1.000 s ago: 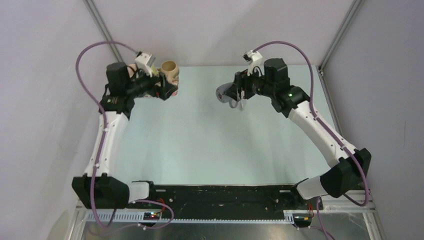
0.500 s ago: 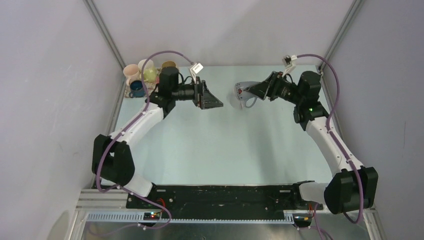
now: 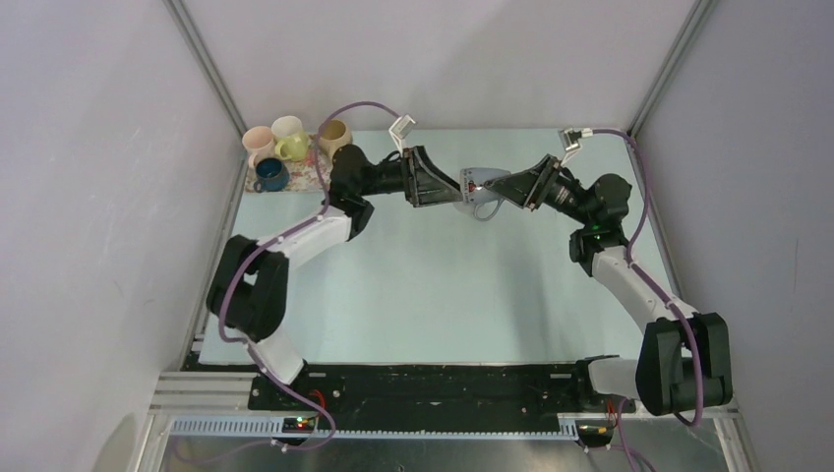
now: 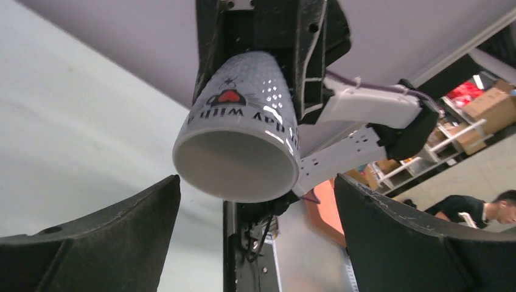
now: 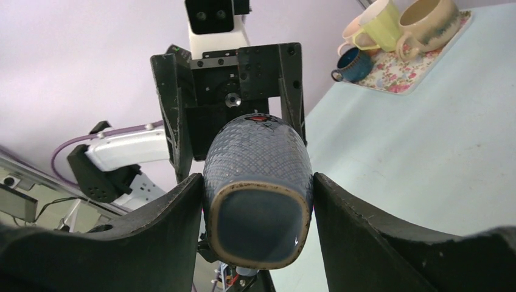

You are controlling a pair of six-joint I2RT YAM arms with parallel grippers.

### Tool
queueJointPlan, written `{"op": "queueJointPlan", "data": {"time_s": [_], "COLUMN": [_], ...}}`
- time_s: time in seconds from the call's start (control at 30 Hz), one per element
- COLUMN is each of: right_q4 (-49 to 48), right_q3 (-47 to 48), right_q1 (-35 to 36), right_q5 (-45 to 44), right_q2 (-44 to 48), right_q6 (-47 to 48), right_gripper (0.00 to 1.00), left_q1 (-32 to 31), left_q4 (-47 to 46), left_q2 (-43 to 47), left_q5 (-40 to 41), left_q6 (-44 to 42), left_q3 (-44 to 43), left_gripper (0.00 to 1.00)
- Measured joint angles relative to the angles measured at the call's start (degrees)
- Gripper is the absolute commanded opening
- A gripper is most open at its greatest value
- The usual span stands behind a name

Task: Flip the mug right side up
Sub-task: Turn over the cup at the center of the board.

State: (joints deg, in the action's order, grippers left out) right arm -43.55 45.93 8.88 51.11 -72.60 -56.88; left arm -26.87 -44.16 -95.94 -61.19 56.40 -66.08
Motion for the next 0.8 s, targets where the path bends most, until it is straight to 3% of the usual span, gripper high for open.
{"op": "queueJointPlan", "data": {"time_s": [0.13,0.27,0.8], "right_q4": [-4.7,-8.2,-20.4], "right_q3": [-1.2,-2.3,-5.5], "right_q1": [-0.2,-0.2,-1.6], "right_q5": [0.0,-0.1,-0.3], "right_q2": [-0.5,-0.5,-0.9], "right_q6": [-2.4,-3.9,-9.4], "right_gripper": [0.00,0.00,0.00], "left_q1": [-0.4,-0.9,-4.1], "left_q4": [-17.4,-25.0,-29.2], "left_q2": [-5.0,-6.8,-6.9], "left_q5": [0.1,0.6,0.8], "left_q6": [13.9,19.9,21.6], "left_q3": [0.0,1.0,3.3], "left_gripper": [1.00,1.00,1.00]}}
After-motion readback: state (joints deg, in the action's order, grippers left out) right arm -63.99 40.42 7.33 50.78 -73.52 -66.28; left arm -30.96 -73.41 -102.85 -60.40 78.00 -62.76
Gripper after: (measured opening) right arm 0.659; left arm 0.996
